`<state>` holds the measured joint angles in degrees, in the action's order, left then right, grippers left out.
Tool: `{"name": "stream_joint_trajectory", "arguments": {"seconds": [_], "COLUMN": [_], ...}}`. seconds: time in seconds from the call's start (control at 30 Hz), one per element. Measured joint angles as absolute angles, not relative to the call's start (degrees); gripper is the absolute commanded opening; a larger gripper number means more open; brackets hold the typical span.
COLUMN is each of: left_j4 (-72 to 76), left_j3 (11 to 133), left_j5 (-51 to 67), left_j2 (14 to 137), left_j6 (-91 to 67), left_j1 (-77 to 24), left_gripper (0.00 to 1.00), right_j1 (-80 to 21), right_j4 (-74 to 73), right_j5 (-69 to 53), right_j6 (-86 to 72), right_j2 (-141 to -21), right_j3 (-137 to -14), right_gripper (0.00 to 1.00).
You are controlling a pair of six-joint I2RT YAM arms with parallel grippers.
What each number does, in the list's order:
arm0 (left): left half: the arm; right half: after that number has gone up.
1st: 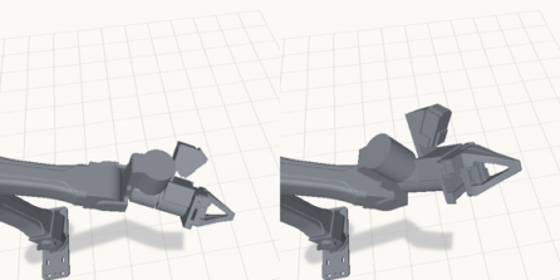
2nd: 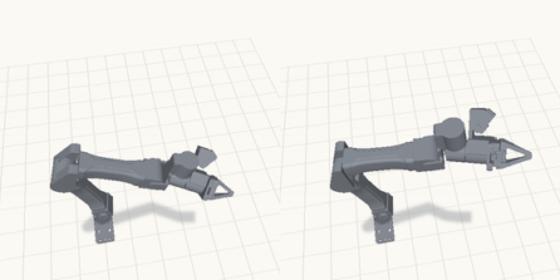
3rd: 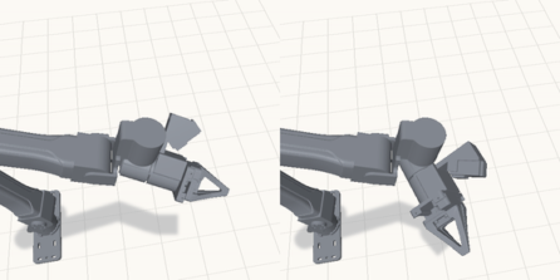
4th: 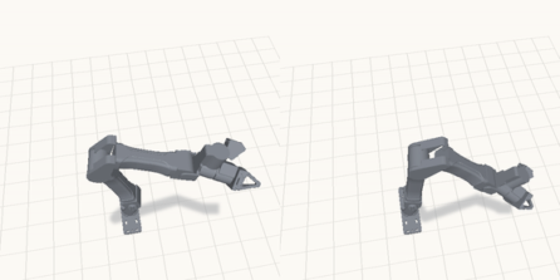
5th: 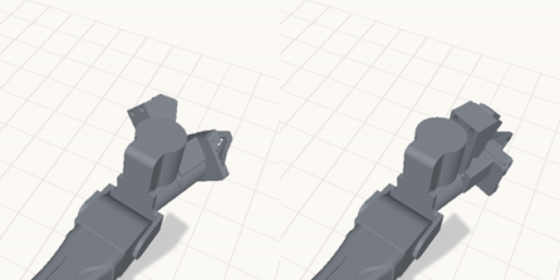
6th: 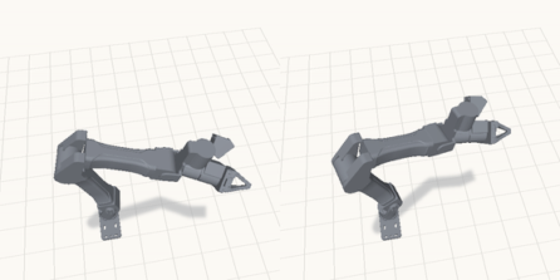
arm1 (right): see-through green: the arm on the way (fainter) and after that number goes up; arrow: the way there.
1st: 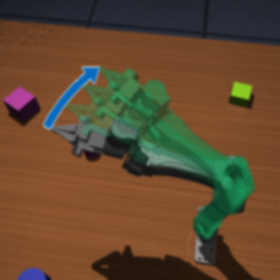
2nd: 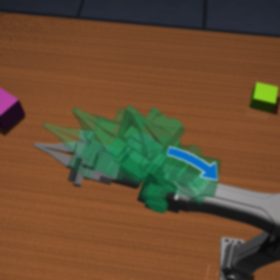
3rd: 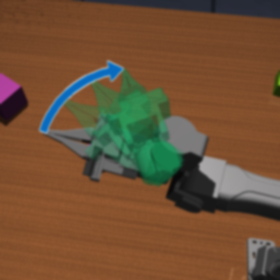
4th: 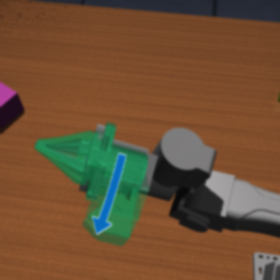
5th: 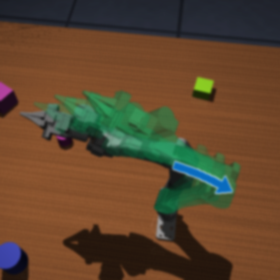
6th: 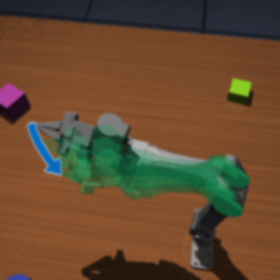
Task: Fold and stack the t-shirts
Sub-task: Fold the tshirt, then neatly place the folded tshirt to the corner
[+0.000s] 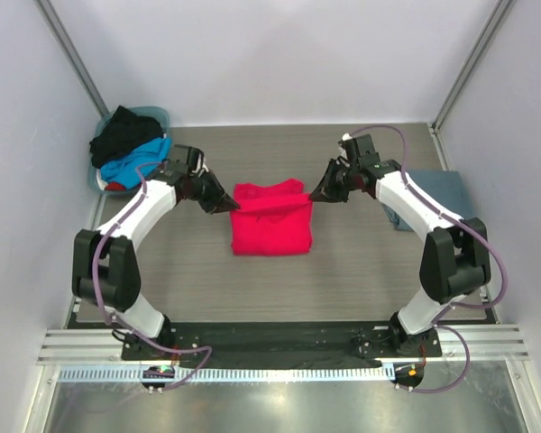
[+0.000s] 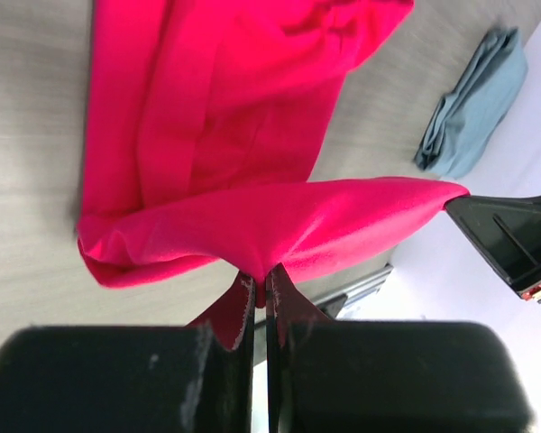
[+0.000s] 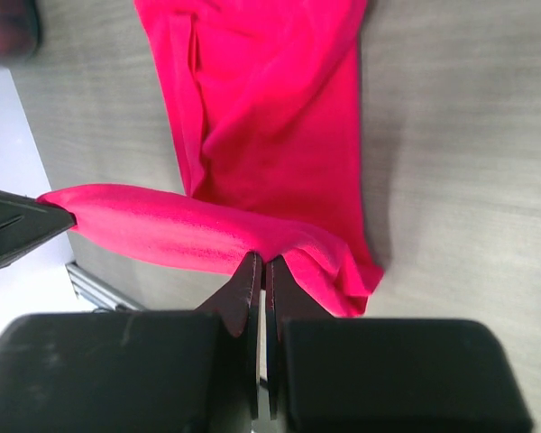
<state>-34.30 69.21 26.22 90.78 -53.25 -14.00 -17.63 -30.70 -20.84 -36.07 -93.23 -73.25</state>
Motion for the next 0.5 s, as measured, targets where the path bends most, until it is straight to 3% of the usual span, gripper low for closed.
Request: {"name": "stream_joint_trajectory", "arguments": {"seconds": [0.3,0.33,0.37,0.4,0.5], "left_j4": [-32.58,-32.16,-31.81,-31.57,-30.3], "left_j3": [80.2,81.45,82.59,84.05,87.7], "left_j5": [26.52,26.59,26.61,26.65,26.44], "left_j2": [104.92,106.74,108.62,110.69,115.74], "left_j6": [-51.57,-51.51,-51.2,-50.3,-49.91], "left_j1": [-11.81,-11.49,-11.14,-10.76,-9.63], "left_gripper": [0.0,0.12,0.61,0.99,0.99], "right_j1": [-15.92,-15.73,-15.55,-15.35,-14.76], "right_j4": [-27.55,-26.92,-26.26,-26.09,-24.25], "right_j5": [-21.28,-21.32,-21.37,-21.15,-19.77], "right_j6": [-36.05,-36.1,-36.36,-36.4,-36.05], "right_j2": [-106.06,-107.59,-109.25,-110.87,-115.13], "right_j3": [-82.02,-82.94,-83.94,-85.12,-88.77], "right_gripper": [0.04,0.46,0.58,0.64,0.71]}}
